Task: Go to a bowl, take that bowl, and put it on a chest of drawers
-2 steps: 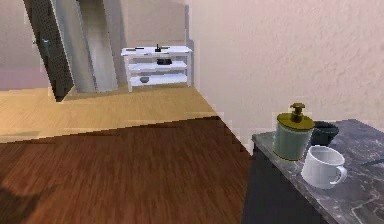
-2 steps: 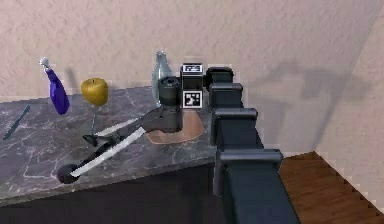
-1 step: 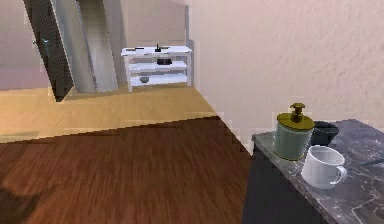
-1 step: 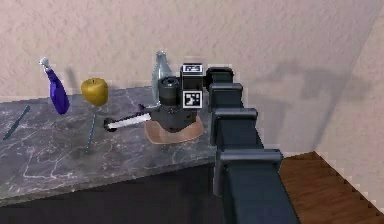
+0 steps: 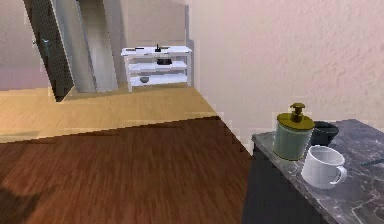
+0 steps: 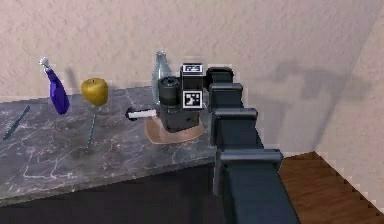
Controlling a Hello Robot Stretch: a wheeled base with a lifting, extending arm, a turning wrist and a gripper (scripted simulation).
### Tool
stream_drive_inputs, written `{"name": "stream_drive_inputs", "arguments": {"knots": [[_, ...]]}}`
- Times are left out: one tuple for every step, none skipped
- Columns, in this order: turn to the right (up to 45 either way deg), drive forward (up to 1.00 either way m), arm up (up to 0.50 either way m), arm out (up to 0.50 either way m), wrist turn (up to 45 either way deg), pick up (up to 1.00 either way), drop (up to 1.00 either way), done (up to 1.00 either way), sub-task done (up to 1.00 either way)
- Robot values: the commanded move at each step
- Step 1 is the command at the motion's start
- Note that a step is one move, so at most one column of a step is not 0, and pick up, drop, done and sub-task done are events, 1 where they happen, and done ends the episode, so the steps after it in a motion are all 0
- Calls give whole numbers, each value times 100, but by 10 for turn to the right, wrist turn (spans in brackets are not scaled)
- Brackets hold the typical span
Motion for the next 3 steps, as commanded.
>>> {"name": "stream_drive_inputs", "arguments": {"knots": [[0,0,-12,0,0,0,0,0,0],[0,0,0,0,0,100,0,0,0],[0,0,10,0,0,0,0,0,0]]}}
